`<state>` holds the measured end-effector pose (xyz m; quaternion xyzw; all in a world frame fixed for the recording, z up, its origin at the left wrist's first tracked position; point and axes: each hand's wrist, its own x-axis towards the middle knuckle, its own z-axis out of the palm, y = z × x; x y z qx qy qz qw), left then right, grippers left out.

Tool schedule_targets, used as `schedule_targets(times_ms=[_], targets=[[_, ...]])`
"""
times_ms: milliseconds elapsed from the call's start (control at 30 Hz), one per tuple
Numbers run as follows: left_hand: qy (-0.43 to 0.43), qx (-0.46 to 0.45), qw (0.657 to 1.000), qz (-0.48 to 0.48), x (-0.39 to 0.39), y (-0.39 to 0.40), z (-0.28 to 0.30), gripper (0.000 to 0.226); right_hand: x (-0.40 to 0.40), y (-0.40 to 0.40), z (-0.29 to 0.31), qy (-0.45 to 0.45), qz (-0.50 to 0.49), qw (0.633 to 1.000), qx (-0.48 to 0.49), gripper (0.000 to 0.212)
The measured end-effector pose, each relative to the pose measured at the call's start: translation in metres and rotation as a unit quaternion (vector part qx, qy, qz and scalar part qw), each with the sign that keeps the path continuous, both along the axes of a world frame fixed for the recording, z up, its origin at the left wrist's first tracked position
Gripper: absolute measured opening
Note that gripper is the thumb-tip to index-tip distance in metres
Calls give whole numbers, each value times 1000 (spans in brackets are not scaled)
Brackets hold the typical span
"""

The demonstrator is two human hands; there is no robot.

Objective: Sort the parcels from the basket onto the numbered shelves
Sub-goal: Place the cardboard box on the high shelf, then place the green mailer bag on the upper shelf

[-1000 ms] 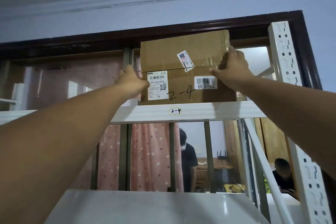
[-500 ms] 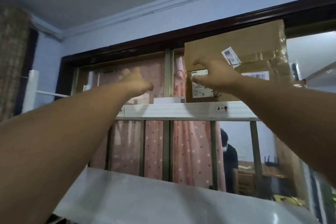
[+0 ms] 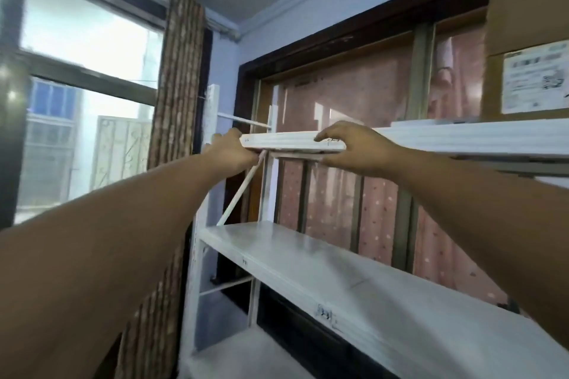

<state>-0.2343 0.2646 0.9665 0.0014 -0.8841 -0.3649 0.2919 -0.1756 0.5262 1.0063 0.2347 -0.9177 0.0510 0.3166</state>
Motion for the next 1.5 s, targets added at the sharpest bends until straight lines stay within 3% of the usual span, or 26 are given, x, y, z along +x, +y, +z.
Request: schedule_targets(times_ms=[200, 400, 700, 1000, 1500], targets=[[-66, -12, 996, 53, -9, -68, -67, 97, -43, -65, -74, -73, 60, 995, 35, 45], [-134, 14, 989, 64, -22, -103, -172, 65, -84, -105, -176, -177, 80, 980, 55, 48], [-264, 28, 960, 92, -53, -138, -353, 60, -127, -149, -345, -300, 102, 945, 79, 54], [-396, 55, 908, 124, -32, -172, -528, 71, -137, -180, -531, -414, 92, 902, 82, 59], [-531, 117, 812, 213, 42, -218, -767, 79, -102, -225, -767, -560, 138, 808, 121, 66]])
